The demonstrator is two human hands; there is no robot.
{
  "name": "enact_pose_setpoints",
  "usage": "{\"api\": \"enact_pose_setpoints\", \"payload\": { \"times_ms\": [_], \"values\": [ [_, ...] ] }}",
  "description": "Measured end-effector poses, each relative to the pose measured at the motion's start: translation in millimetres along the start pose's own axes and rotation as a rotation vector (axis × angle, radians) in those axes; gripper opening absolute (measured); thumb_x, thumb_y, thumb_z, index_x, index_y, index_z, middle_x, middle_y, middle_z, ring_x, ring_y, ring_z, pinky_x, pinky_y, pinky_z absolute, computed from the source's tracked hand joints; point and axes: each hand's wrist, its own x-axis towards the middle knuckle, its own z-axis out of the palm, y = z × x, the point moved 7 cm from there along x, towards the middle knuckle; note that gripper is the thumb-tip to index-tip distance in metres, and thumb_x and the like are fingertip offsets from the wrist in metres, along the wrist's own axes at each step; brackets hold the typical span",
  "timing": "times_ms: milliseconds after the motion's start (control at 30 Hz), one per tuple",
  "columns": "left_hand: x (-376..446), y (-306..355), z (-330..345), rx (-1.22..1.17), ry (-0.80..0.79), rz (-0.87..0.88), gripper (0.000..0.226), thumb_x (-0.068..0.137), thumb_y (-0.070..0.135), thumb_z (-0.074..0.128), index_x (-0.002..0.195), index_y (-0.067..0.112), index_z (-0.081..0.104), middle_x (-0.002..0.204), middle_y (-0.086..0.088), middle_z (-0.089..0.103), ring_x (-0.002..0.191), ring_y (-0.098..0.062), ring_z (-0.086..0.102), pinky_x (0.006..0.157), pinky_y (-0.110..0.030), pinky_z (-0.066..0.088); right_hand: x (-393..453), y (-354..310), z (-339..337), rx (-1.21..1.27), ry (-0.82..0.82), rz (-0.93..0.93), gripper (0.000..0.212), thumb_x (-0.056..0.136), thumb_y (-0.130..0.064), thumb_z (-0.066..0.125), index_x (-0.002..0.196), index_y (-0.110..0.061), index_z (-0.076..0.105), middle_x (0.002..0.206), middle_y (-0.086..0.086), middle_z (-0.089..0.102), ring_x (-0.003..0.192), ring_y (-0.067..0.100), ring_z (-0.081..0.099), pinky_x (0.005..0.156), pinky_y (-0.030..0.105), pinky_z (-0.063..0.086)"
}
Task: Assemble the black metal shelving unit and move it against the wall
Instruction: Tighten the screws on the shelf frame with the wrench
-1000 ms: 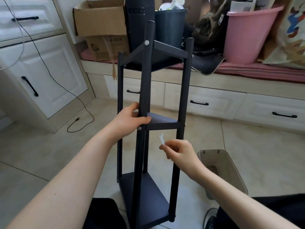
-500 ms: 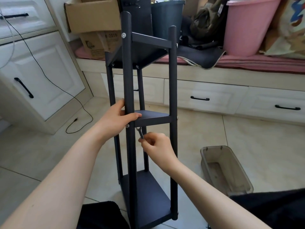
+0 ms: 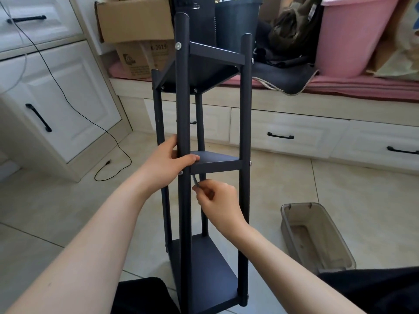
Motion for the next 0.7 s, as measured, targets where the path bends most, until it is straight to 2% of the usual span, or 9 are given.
{"api": "enact_pose_setpoints", "payload": {
  "times_ms": [133,267,433,700],
  "values": [
    [0.8,-0.2,0.2,-0.002,0.009,-0.002,0.02,0.093,0.031,0.071,0.104,0.032,0.054,0.106,0.004,0.069,0.091,-0.005,0.067,0.061,-0.008,0.045,-3.2,-0.8,-1.5,-0.037,0.085,-0.037,0.018,0.097,-0.018,0.06,0.093,-0.008,0.075,0.07,0.003,0.068,0.066,0.02,0.06,0.069,0.035,0.052],
    [1.5,-0.1,-0.2,0.01,0.019,0.0,0.023,0.094,0.031,0.07,0.109,0.029,0.053,0.106,0.004,0.067,0.09,-0.005,0.065,0.056,-0.004,0.044,-3.4,1.5,-1.8,-0.04,0.102,-0.026,0.018,0.096,-0.02,0.061,0.097,-0.011,0.077,0.075,0.002,0.072,0.073,0.023,0.066,0.075,0.039,0.054],
    [2.3,-0.3,-1.2,0.035,0.027,-0.011,0.028,0.094,0.032,0.069,0.116,0.027,0.051,0.106,0.006,0.064,0.092,-0.005,0.063,0.055,-0.006,0.044,-1.3,2.8,-0.1,-0.063,0.117,-0.022,0.019,0.096,-0.024,0.06,0.092,-0.016,0.077,0.072,0.002,0.072,0.073,0.022,0.066,0.073,0.04,0.054],
    [2.5,-3.5,-2.5,0.03,0.029,-0.029,0.031,0.093,0.034,0.07,0.118,0.025,0.054,0.105,0.005,0.066,0.094,-0.007,0.064,0.065,-0.015,0.044,-1.0,6.3,4.5,-0.075,0.149,-0.027,0.017,0.096,-0.024,0.062,0.098,-0.018,0.078,0.077,-0.003,0.075,0.074,0.017,0.068,0.075,0.037,0.054]
  ]
}}
